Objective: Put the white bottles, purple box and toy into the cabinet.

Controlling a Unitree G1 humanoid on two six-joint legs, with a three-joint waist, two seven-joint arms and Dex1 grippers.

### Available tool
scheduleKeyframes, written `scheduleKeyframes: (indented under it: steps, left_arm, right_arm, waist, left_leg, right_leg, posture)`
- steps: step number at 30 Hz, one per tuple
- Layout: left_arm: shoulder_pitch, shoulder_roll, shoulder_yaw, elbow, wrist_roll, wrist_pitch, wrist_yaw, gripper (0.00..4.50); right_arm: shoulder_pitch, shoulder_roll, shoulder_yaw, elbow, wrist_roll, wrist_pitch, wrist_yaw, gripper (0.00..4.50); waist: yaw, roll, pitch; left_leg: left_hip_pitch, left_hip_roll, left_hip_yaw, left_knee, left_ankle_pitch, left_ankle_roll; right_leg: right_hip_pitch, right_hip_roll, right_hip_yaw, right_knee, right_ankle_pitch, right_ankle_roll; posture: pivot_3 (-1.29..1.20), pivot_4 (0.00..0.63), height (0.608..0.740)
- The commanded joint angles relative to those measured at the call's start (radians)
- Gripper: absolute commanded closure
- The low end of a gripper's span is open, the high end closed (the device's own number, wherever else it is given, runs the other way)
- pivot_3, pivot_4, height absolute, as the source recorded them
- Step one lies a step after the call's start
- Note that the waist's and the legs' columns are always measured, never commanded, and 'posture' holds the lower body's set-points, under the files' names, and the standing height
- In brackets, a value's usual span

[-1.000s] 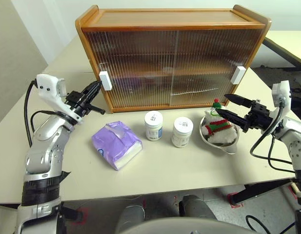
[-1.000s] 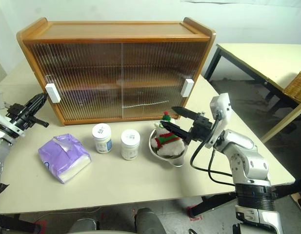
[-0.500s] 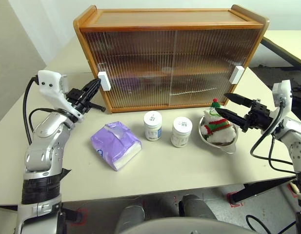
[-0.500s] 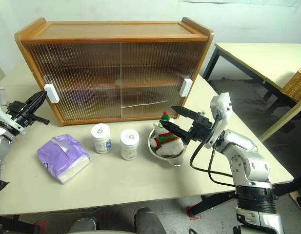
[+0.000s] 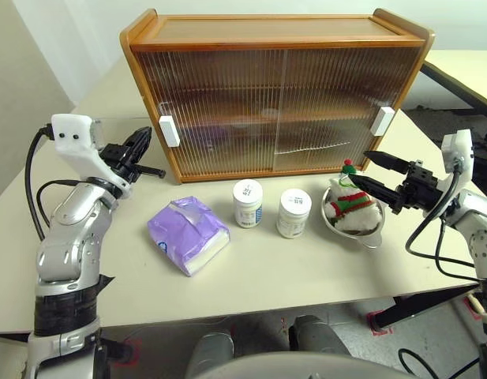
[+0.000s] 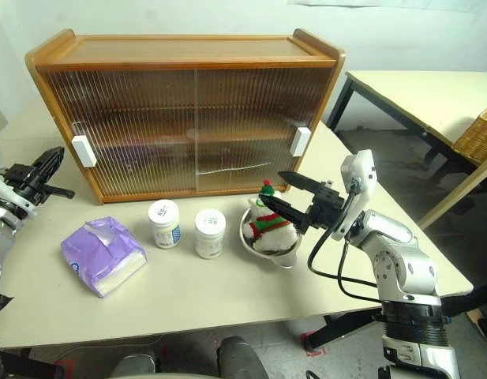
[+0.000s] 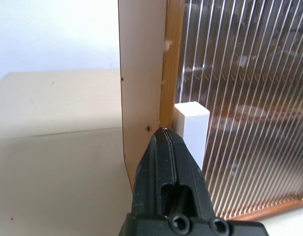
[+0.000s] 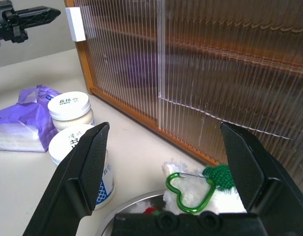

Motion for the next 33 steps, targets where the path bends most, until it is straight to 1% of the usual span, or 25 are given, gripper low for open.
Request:
scheduleKeyframes:
  steps: [1,11,16,22,29,33]
  left_arm:
    - [-0.02,-0.014,-0.02,0.019,0.014,0.01,0.004,4.47]
    - [-0.046,-0.033,-0.042,0.142,0.023,-0.061,-0.068,4.47]
    - [-0.069,-0.036,-0.061,0.209,0.02,-0.106,-0.131,4.47]
    - [-0.089,-0.041,-0.083,0.274,0.02,-0.164,-0.2,4.47]
    - [-0.125,-0.048,-0.115,0.39,0.019,-0.256,-0.316,4.47]
    - [-0.161,-0.06,-0.145,0.438,0.035,-0.286,-0.343,4.47]
  right_arm:
    - [0.013,-0.009,-0.022,-0.008,0.007,-0.001,0.002,0.0]
    - [0.027,-0.006,-0.036,-0.017,0.006,-0.003,0.0,0.0]
    - [0.031,-0.004,-0.039,-0.018,0.005,-0.007,-0.001,0.0]
    - [0.036,0.0,-0.04,-0.018,0.004,-0.013,-0.003,0.0]
    - [0.044,0.006,-0.042,-0.016,0.004,-0.021,-0.005,0.0]
    - [0.049,0.012,-0.042,-0.019,0.002,-0.027,-0.009,0.0]
  waist:
    - [-0.002,0.0,0.0]
    - [-0.003,0.0,0.0]
    - [-0.005,0.0,0.0]
    - [-0.005,0.0,0.0]
    - [-0.006,0.0,0.0]
    - [-0.007,0.0,0.0]
  left_leg:
    - [0.0,0.0,0.0,0.0,0.0,0.0]
    - [0.0,0.0,0.0,0.0,-0.001,0.0]
    - [0.0,0.0,0.0,0.001,-0.001,0.0]
    - [-0.001,0.0,0.0,0.001,-0.001,0.001]
    - [-0.004,0.0,0.0,0.001,-0.002,0.002]
    - [-0.005,0.0,0.0,0.003,-0.002,0.002]
  right_leg:
    - [0.0,0.0,0.0,0.0,0.0,0.0]
    - [0.0,0.0,0.0,0.0,0.0,0.0]
    - [0.0,0.0,0.0,0.0,-0.001,0.002]
    - [0.0,0.0,0.001,0.0,0.0,0.0]
    - [-0.002,0.0,0.001,0.0,0.0,0.001]
    - [-0.002,0.0,0.001,-0.001,0.0,0.001]
  posture:
    - [-0.2,0.0,0.74]
    - [-0.21,0.0,0.74]
    - [-0.22,0.0,0.74]
    - [-0.23,0.0,0.74]
    - [-0.24,0.0,0.74]
    - [-0.25,0.0,0.74]
